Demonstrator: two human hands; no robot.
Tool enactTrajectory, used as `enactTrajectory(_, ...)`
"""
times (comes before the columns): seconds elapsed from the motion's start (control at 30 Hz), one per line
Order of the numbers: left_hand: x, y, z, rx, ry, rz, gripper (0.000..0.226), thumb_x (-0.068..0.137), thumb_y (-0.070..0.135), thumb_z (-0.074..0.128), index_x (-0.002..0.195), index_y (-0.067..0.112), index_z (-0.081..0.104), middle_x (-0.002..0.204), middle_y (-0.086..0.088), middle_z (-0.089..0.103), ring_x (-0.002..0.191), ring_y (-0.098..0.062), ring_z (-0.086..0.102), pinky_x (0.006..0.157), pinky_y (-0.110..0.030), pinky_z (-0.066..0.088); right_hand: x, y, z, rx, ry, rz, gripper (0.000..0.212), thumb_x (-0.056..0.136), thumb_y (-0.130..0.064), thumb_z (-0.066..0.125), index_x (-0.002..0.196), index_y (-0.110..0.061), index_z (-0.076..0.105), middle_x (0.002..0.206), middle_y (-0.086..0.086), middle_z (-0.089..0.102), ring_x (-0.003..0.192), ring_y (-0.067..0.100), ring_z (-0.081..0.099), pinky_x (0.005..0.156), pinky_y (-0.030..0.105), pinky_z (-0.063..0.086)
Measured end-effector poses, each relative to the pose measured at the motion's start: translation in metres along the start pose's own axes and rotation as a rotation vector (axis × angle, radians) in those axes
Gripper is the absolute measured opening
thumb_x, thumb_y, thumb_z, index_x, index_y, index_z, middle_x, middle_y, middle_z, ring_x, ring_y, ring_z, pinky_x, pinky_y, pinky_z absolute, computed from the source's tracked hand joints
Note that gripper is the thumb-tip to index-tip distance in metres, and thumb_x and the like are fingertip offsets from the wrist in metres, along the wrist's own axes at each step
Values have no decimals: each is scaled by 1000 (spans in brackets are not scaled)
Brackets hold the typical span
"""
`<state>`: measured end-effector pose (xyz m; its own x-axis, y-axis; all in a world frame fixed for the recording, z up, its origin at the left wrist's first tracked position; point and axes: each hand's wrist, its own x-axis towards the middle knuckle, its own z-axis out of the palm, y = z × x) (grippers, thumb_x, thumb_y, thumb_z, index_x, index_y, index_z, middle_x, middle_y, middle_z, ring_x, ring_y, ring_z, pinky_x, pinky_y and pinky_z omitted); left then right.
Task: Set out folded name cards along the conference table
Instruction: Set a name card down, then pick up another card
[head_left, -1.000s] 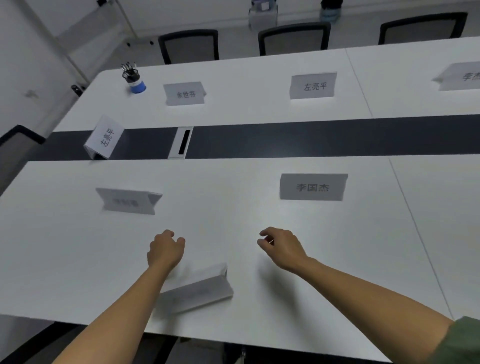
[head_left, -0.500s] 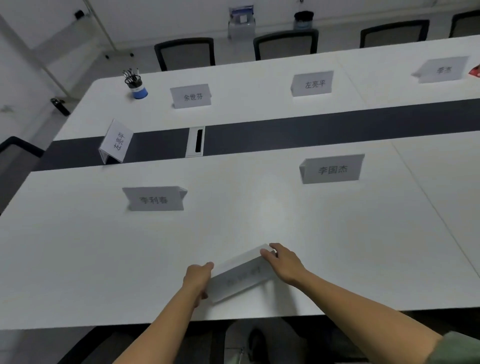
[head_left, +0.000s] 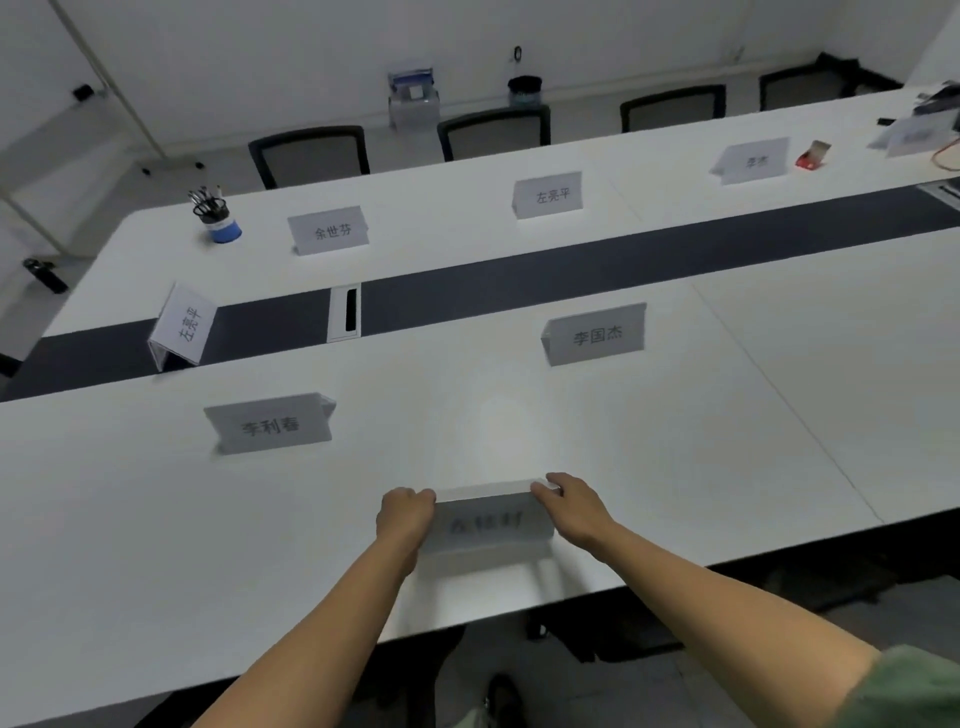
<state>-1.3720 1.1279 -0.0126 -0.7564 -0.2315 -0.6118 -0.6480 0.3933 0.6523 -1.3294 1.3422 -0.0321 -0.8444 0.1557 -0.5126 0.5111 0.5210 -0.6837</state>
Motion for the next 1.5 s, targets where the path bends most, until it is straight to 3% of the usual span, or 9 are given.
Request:
enactTrajectory(0.37,-88,77,133,91,-119,241,19,89,20,51,84,2,49,82,-14,49,70,-24,44,58,-29,33,-70,75,-157,57,249,-10,62,98,-47,44,147,-9,39,150,8,43,136,25,42,111,39,36)
enactTrajectory(0.63,-182,119,285,149,-306,374,20,87,18,53,75,6,42,73,-10,44,62,-21,38,56,-29,28,-136,189,-293,65,415,74,65,97,-51,44,147,-10,40,149,6,45,134,25,44,107,37,38)
enactTrajectory(0.87,-195,162,372,183,-367,395,21,86,22,55,78,6,45,79,-12,49,71,-26,45,60,-31,32,-126,237,-370,60,472,111,61,97,-49,46,140,-6,47,144,10,49,129,29,48,106,42,40)
enactTrajectory(0.97,-182,181,406,187,-373,391,21,84,23,55,80,4,48,80,-13,51,72,-27,46,62,-32,33,-104,248,-397,63,475,123,59,96,-47,47,133,-1,51,138,11,54,124,31,51,103,43,42)
enactTrajectory(1.13,-154,212,458,184,-394,350,22,85,20,54,74,5,44,74,-12,47,67,-25,42,56,-30,30,-53,266,-440,79,425,168,66,95,-50,48,144,-6,41,148,8,44,131,28,45,105,42,41)
enactTrajectory(1.23,-140,227,477,175,-393,307,22,85,19,55,71,5,43,73,-11,47,65,-24,41,54,-29,29,-21,270,-461,51,404,167,60,96,-46,49,137,-3,47,142,10,50,126,29,49,104,42,41)
enactTrajectory(1.5,-107,239,498,127,-269,161,26,83,21,58,70,8,39,74,-9,41,61,-22,33,55,-28,25,67,269,-487,72,202,146,65,93,-45,54,147,-10,39,148,7,44,130,27,47,106,44,43)
